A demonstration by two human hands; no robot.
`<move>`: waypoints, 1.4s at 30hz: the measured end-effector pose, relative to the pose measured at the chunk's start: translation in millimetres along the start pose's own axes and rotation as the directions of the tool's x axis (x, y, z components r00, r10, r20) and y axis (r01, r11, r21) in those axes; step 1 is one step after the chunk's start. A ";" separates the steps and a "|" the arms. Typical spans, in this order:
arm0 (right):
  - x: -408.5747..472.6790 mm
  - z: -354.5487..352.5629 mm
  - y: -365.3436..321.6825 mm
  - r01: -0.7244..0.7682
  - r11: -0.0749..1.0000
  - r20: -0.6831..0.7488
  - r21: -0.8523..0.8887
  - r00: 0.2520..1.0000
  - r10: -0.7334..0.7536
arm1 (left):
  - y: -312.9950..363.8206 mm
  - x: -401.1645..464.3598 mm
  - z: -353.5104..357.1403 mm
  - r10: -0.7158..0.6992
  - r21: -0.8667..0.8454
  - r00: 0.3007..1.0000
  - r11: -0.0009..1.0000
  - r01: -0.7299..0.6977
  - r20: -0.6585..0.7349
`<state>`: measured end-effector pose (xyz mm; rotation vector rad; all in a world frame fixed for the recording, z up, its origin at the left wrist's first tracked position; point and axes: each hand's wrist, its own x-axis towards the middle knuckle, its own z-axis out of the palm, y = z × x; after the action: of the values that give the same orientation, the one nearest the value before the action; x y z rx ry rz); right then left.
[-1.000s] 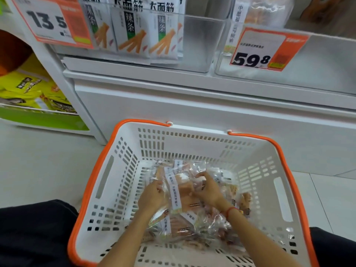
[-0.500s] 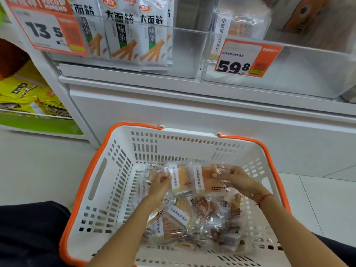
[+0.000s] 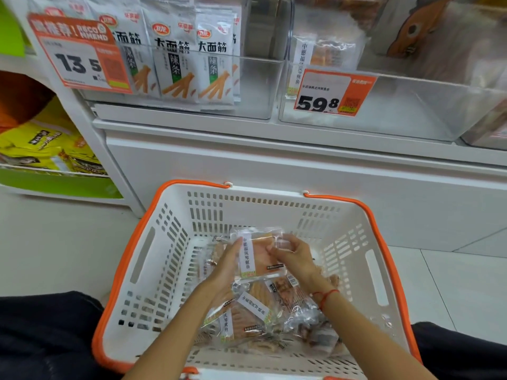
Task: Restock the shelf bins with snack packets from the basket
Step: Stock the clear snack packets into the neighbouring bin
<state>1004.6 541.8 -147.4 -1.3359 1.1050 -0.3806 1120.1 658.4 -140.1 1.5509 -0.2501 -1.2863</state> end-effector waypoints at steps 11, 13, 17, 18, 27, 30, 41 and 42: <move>1.7 -4.8 -3.7 -0.087 0.965 0.030 -0.246 0.995 0.097 | -16.1 5.2 -11.5 0.085 0.058 0.976 0.996 -0.075 -0.200; 6.6 -23.4 10.9 -0.091 0.844 0.091 -0.528 0.982 0.163 | -18.3 6.5 -19.9 0.071 0.044 0.972 0.997 -0.063 -0.223; 6.3 -36.8 58.7 -0.056 0.361 0.091 -0.931 0.922 0.377 | -20.2 8.7 -35.9 0.005 -0.045 0.962 0.999 -0.018 -0.274; 3.4 -33.4 66.9 -0.054 0.322 0.062 -0.945 0.939 0.339 | -20.0 8.6 -38.5 -0.002 -0.075 0.963 0.997 -0.019 -0.269; 7.3 -39.7 48.3 -0.220 0.662 0.005 -0.716 0.947 0.320 | -2.7 10.1 -52.6 -0.046 -0.170 0.973 0.985 0.008 -0.224; 13.3 -57.2 21.1 -0.267 0.779 0.091 -0.567 0.920 0.382 | 2.2 10.9 -60.2 -0.073 -0.092 0.963 0.994 0.050 -0.261; -17.3 16.3 -49.6 0.533 0.732 0.119 -0.424 0.834 -0.538 | -1.5 2.8 -48.7 -0.164 -0.155 0.972 0.978 0.138 -0.169; -18.9 24.3 -40.8 0.631 0.510 0.236 -0.584 0.733 -0.637 | -1.4 0.0 -48.3 -0.159 -0.185 0.973 0.974 0.127 -0.165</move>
<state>1029.4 559.6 -106.4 -2.3833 0.7063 -0.5767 1158.5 686.7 -147.7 1.5446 0.0890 -1.2347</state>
